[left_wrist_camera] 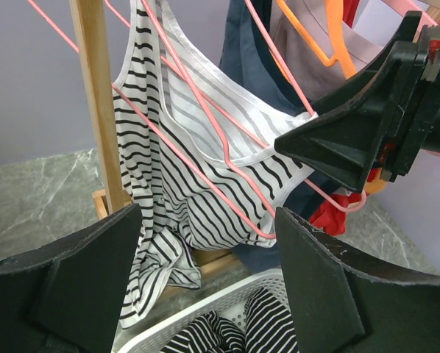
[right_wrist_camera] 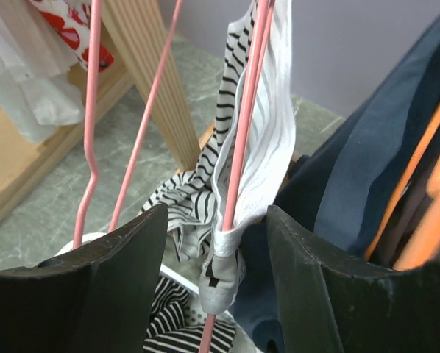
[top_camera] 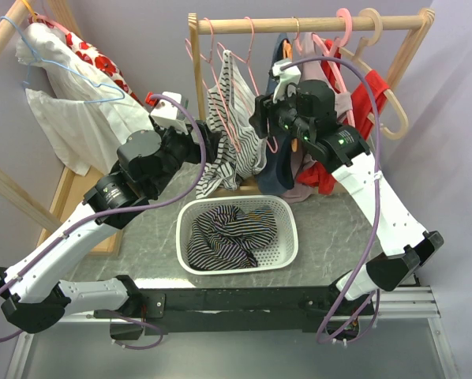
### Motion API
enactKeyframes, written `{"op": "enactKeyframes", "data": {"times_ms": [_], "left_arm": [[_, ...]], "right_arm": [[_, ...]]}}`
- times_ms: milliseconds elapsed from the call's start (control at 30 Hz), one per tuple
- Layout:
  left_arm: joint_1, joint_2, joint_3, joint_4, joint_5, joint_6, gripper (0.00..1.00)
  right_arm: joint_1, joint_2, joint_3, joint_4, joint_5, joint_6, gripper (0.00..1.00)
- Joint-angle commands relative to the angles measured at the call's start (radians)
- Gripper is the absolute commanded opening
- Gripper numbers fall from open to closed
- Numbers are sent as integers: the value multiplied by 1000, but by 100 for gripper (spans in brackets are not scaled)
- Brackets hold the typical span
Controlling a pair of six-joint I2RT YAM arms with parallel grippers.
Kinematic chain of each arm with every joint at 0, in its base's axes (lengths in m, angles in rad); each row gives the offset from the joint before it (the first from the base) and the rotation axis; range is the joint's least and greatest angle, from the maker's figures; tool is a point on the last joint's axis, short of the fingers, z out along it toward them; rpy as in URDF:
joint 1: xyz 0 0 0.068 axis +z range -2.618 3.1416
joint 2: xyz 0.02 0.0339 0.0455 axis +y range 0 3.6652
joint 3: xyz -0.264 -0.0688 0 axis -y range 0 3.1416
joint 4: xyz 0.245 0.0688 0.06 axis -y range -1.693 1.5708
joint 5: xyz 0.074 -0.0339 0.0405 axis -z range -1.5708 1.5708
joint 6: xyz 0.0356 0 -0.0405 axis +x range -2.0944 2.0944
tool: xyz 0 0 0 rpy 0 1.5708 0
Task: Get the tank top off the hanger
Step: Pick up the hanger from the clothesline.
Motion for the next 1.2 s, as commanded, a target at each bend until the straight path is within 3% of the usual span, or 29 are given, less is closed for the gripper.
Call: {"op": "enactKeyframes", "data": {"times_ms": [0,167,267,500,800,967,1167], "left_arm": [[-4,-27,-5,41,16,15,79],[-3,-27,-10,40,21,4,79],[-4,-30,-19,46,24,0,79],[-4,-33,-25,44,32,-5,79],[-4,-52,-30,49,27,-7,78],[-4,-58,-33,49,21,-5,79],[-4,-46,-31,46,35,-16,79]], "right_arm": [[13,-31,-3,-29,11,-16,62],[17,-41,8,-61,-6,-19,45],[17,-54,-3,-55,-11,-13,40],[22,-83,-12,-12,-63,4,1],[31,-135,18,29,-16,75,0],[53,-192,12,49,157,99,0],[112,-230,9,54,234,112,0]]}}
